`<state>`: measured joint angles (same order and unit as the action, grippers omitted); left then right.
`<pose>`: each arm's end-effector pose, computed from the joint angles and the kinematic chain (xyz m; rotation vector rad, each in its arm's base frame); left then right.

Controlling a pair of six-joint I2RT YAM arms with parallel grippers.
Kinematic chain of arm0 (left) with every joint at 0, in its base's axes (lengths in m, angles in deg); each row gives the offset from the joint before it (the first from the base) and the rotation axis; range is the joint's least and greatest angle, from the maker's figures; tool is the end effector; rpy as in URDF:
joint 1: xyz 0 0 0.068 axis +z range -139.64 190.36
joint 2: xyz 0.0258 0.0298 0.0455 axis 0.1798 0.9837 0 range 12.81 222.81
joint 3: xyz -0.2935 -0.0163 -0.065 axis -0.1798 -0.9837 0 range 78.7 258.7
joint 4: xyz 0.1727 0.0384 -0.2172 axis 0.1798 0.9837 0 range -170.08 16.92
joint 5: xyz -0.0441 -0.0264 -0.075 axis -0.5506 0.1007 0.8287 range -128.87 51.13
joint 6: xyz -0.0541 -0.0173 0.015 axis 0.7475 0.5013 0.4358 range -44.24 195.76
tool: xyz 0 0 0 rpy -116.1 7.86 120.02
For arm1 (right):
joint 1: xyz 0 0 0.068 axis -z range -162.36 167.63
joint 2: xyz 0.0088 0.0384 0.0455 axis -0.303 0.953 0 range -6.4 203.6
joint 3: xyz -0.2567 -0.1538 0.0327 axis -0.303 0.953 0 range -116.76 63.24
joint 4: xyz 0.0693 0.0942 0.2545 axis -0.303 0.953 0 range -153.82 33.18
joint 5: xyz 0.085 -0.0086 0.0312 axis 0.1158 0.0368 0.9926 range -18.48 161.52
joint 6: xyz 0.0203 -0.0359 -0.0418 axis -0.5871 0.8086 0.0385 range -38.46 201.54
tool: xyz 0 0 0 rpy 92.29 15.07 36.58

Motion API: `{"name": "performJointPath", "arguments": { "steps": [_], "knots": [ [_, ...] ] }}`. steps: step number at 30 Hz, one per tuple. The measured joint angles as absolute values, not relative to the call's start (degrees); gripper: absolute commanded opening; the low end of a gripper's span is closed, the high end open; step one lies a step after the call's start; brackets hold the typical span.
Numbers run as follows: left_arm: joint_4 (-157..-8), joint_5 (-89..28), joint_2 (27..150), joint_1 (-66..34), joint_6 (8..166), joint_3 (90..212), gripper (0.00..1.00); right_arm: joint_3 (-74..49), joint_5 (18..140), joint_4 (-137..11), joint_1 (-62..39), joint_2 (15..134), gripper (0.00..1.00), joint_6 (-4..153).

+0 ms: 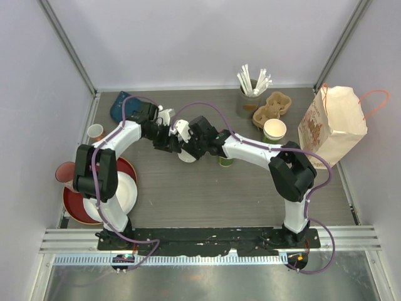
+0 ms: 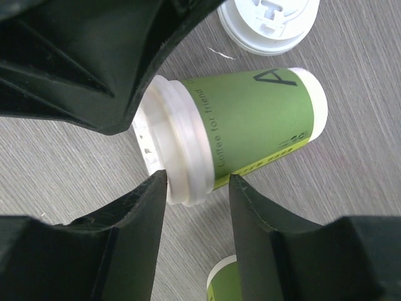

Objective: Pack the takeout coffee

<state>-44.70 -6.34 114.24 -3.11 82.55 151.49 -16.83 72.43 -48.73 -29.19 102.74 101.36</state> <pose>0.3715 -0.1125 0.2278 0.3345 2.6507 -0.8737 0.3145 0.3362 0.2330 -1.3004 1.9637 0.2505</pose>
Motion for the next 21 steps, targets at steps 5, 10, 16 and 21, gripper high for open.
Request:
{"name": "performJointPath", "arguments": {
  "steps": [5, 10, 16, 21],
  "knots": [
    [-44.7, -6.3, 114.2, -3.1, 82.1, 151.5, 0.57, -16.5, 72.4, -49.0, -29.2, 102.7, 0.35, 100.9],
    [-44.5, -6.3, 114.2, -2.5, 81.2, 151.8, 0.57, -16.5, 72.4, -48.8, -29.3, 102.7, 0.31, 100.6],
    [-44.3, -6.2, 114.1, -1.4, 81.0, 152.5, 0.57, -16.5, 72.4, -48.6, -29.3, 102.7, 0.27, 99.5],
    [-43.6, -5.6, 113.4, -0.5, 80.6, 153.1, 0.57, -16.5, 73.3, -48.3, -28.9, 102.7, 0.24, 97.8]
  ]
}}
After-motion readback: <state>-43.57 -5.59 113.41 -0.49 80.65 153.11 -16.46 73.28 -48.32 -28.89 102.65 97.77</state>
